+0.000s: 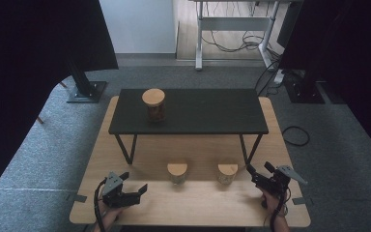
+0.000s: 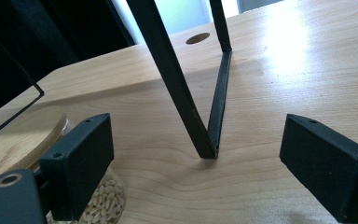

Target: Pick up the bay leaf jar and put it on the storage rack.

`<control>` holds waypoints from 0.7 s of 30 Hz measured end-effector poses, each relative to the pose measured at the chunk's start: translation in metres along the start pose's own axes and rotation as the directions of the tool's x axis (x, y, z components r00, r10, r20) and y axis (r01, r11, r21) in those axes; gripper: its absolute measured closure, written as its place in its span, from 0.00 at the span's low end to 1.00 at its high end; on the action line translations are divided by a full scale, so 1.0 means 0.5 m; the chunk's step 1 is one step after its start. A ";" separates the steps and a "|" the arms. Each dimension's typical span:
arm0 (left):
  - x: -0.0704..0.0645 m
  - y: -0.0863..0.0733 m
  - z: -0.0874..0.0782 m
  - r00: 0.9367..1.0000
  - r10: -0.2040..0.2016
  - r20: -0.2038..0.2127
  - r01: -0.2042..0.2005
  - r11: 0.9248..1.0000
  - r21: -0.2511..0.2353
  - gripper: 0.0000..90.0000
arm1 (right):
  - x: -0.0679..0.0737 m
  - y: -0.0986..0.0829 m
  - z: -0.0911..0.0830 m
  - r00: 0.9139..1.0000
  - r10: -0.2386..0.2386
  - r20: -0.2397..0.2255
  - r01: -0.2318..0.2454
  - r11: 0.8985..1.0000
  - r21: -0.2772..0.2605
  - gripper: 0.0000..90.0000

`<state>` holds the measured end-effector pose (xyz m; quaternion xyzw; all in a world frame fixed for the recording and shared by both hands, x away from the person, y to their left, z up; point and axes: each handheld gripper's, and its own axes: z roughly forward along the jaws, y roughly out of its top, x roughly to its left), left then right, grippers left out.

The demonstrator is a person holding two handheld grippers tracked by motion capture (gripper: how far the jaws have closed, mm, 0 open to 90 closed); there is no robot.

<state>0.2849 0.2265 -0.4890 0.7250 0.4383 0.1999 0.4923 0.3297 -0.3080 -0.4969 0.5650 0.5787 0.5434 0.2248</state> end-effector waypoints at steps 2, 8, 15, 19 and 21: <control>0.002 0.000 0.000 1.000 0.002 0.000 -0.002 1.000 0.002 0.08 | 0.001 0.000 -0.001 1.000 -0.003 0.002 0.003 1.000 -0.002 0.11; 0.011 -0.002 0.001 1.000 -0.014 0.004 0.014 1.000 0.005 0.08 | 0.008 0.004 -0.022 0.998 0.000 -0.062 -0.001 1.000 -0.021 0.11; 0.029 -0.007 0.007 0.998 -0.056 0.021 0.056 0.998 0.022 0.08 | 0.049 0.023 -0.065 0.982 -0.041 -0.183 0.029 0.997 -0.069 0.11; 0.040 -0.010 0.010 0.997 -0.076 0.015 0.075 0.997 0.025 0.08 | 0.068 0.028 -0.077 0.971 -0.075 -0.228 0.059 0.995 -0.074 0.11; 0.043 -0.011 0.011 0.996 -0.085 0.016 0.085 0.996 0.028 0.08 | 0.072 0.028 -0.079 0.967 -0.085 -0.241 0.070 0.995 -0.069 0.11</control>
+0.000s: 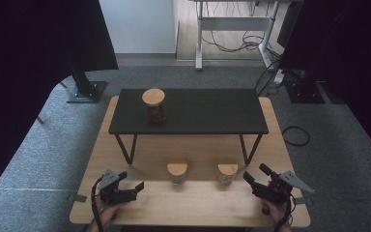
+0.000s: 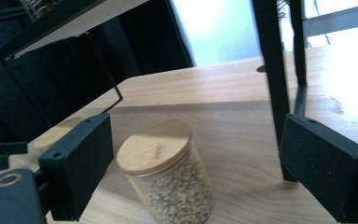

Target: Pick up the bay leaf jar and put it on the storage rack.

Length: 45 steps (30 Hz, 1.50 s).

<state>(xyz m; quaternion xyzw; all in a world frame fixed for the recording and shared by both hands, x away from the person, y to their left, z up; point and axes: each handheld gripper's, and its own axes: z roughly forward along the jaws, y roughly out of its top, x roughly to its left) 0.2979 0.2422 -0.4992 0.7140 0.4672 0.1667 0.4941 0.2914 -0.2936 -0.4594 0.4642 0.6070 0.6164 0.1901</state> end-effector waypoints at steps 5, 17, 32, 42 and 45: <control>0.004 -0.001 0.002 1.000 -0.009 -0.001 0.009 1.000 0.003 0.09 | 0.017 0.001 -0.010 0.999 -0.010 -0.048 0.010 1.000 0.006 0.11; 0.005 -0.003 0.006 1.000 -0.009 -0.002 0.009 1.000 0.011 0.09 | 0.093 0.007 -0.007 0.982 -0.075 -0.174 0.079 0.997 0.019 0.11; 0.002 -0.001 0.011 1.000 -0.021 -0.020 0.021 1.000 0.010 0.09 | 0.145 -0.014 0.021 0.963 -0.114 -0.244 0.141 0.986 0.094 0.10; 0.000 0.000 0.013 0.999 -0.012 -0.031 0.013 1.000 0.016 0.09 | 0.156 -0.025 0.043 0.960 -0.125 -0.251 0.161 0.979 0.128 0.10; -0.001 0.000 0.014 0.999 -0.010 -0.031 0.010 1.000 0.018 0.09 | 0.154 -0.027 0.048 0.962 -0.122 -0.243 0.159 0.978 0.137 0.10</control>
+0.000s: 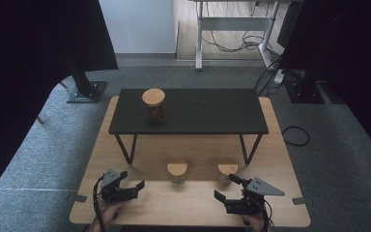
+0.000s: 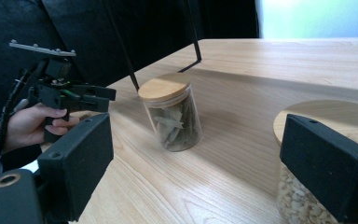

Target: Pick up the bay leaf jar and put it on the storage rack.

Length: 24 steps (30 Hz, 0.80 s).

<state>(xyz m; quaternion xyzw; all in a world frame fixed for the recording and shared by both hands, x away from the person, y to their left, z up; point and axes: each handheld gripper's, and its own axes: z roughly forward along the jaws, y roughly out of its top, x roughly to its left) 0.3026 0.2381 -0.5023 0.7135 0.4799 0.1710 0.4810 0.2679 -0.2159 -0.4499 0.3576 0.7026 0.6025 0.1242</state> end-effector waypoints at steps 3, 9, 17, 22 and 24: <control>-0.001 0.000 0.001 1.000 0.003 -0.002 -0.003 1.000 0.001 0.09 | 0.001 0.000 0.005 1.000 -0.003 0.010 0.003 1.000 0.008 0.10; -0.003 0.001 0.001 1.000 0.011 -0.009 -0.010 1.000 0.005 0.09 | 0.007 0.002 0.023 1.000 -0.011 0.011 0.011 1.000 0.025 0.10; -0.002 0.000 0.001 1.000 0.008 -0.009 -0.008 1.000 0.004 0.09 | 0.022 0.002 0.053 0.999 -0.040 0.015 0.039 0.997 0.061 0.10; -0.003 0.001 0.001 1.000 0.012 -0.016 -0.012 1.000 0.005 0.09 | 0.031 0.005 0.061 0.998 -0.054 0.023 0.053 0.997 0.053 0.10; -0.004 0.001 0.001 1.000 0.015 -0.018 -0.015 1.000 0.006 0.09 | 0.034 0.007 0.067 0.998 -0.055 0.022 0.053 0.997 0.054 0.10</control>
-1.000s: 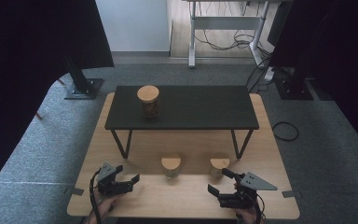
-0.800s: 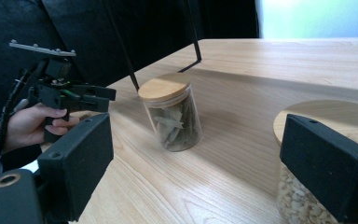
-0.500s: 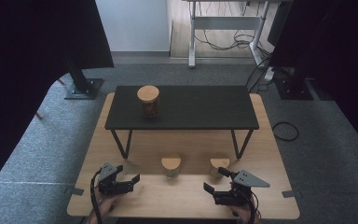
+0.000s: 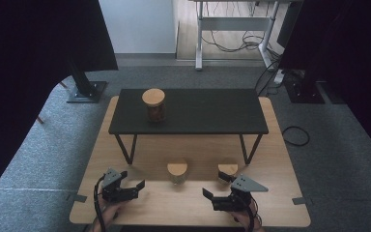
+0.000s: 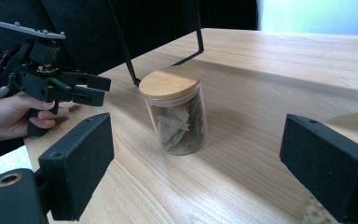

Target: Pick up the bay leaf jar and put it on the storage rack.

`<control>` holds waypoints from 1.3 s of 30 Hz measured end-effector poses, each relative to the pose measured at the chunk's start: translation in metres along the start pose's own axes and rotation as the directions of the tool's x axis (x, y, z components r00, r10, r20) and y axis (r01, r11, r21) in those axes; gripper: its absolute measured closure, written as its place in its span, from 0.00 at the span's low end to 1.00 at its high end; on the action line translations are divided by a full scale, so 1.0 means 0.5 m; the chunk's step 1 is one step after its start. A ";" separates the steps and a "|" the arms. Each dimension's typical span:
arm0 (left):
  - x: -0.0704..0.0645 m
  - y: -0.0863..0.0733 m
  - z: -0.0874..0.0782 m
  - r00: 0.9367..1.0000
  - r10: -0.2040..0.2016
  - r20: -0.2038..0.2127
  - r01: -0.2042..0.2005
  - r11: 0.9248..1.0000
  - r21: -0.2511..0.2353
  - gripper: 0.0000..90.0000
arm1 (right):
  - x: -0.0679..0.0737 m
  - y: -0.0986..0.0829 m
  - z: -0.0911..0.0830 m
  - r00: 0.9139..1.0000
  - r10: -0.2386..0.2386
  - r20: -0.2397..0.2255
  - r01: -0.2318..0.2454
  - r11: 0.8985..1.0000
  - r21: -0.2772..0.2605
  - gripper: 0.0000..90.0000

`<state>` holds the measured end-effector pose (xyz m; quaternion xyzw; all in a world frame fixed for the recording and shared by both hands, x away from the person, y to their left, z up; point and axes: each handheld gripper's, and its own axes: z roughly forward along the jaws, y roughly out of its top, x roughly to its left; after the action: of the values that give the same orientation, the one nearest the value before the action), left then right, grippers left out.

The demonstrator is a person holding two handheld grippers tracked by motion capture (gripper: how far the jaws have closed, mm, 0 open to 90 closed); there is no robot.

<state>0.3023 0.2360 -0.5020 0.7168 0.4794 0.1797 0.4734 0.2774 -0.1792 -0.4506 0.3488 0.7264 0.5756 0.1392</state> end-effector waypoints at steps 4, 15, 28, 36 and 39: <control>-0.001 0.000 0.000 1.000 0.002 0.000 -0.002 1.000 0.000 0.09 | 0.007 0.002 0.014 1.000 -0.011 -0.002 0.012 1.000 0.015 0.10; -0.003 0.000 0.001 1.000 0.012 -0.003 -0.012 1.000 0.002 0.09 | 0.019 0.005 0.045 1.000 -0.026 0.006 0.026 0.999 0.037 0.11; -0.003 0.000 0.001 1.000 0.013 -0.004 -0.013 1.000 0.003 0.09 | 0.050 0.003 0.092 0.998 -0.062 -0.023 0.063 0.996 0.070 0.11; -0.003 0.000 0.001 1.000 0.012 -0.005 -0.012 1.000 0.003 0.09 | 0.059 0.003 0.128 0.998 -0.060 -0.026 0.062 0.994 0.087 0.11; -0.003 0.000 0.001 1.000 0.011 -0.004 -0.011 1.000 0.003 0.09 | 0.057 0.004 0.138 0.998 -0.051 -0.023 0.053 0.995 0.089 0.11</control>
<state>0.3021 0.2345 -0.5018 0.7198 0.4769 0.1829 0.4701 0.2991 -0.1087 -0.4635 0.3298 0.7616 0.5423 0.1308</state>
